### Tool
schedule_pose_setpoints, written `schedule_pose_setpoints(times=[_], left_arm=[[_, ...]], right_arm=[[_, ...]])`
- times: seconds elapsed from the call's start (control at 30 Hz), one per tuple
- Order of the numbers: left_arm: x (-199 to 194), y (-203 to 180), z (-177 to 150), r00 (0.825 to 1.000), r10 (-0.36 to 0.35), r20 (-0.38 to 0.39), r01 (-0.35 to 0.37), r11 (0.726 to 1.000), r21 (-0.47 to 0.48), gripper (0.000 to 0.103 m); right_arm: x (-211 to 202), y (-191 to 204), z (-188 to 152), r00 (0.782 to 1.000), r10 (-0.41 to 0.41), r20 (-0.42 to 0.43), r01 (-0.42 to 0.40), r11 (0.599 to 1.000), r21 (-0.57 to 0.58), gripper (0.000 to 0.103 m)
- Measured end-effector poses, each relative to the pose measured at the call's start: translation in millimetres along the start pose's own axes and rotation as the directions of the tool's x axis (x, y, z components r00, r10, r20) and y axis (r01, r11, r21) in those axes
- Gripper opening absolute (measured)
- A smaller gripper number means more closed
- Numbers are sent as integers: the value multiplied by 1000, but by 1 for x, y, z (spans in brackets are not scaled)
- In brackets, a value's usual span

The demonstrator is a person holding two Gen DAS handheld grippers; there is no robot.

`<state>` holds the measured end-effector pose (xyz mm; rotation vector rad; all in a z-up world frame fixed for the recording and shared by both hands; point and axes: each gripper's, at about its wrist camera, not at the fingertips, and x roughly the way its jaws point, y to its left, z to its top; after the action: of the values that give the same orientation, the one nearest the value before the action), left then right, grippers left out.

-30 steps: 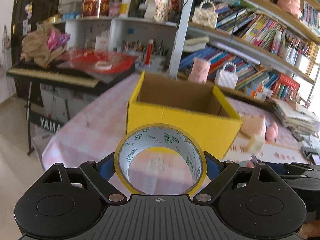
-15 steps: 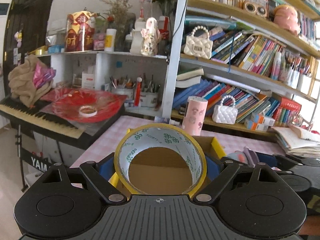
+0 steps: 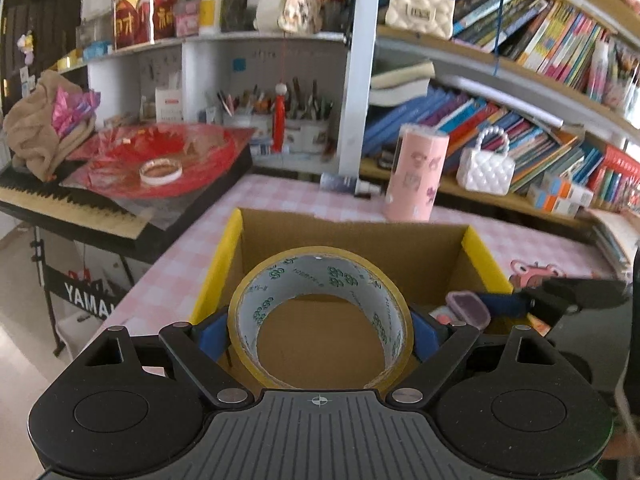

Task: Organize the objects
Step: 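Lower both into the box and open the left and right tools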

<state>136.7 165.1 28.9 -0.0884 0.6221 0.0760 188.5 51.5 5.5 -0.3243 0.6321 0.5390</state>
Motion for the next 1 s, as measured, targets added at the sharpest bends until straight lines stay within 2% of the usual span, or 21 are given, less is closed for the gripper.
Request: schedule_pose_setpoints(times=[0.13,0.3,0.57,0.67,0.77,1.0], left_arm=[[17,-8,-1,999,8,-42,-7,1000,23,89],[36,-14,-3,993,37,-110,-32,998,45,89],[39,-15,-5,991,57,-117,-52,998,43,89],[34,-14,-5,992,63,-107,-61,998,20,90],[20,-14,-5,997,70,-43,-70,998,4,91],[-33,-17,2,995,48,87,-45,998,-33,91]], right_arm=[[15,-7,5,997,13,-76,-22,992,-122,59],[28,-6,6,984,50,-173,-94,961,-259,59],[27,-6,4,979,74,-188,-124,956,-267,59],[25,-7,5,982,83,-170,-125,958,-257,67],[16,-10,4,992,88,-95,-108,967,-233,75],[-25,-14,2,997,69,38,-62,987,-151,74]])
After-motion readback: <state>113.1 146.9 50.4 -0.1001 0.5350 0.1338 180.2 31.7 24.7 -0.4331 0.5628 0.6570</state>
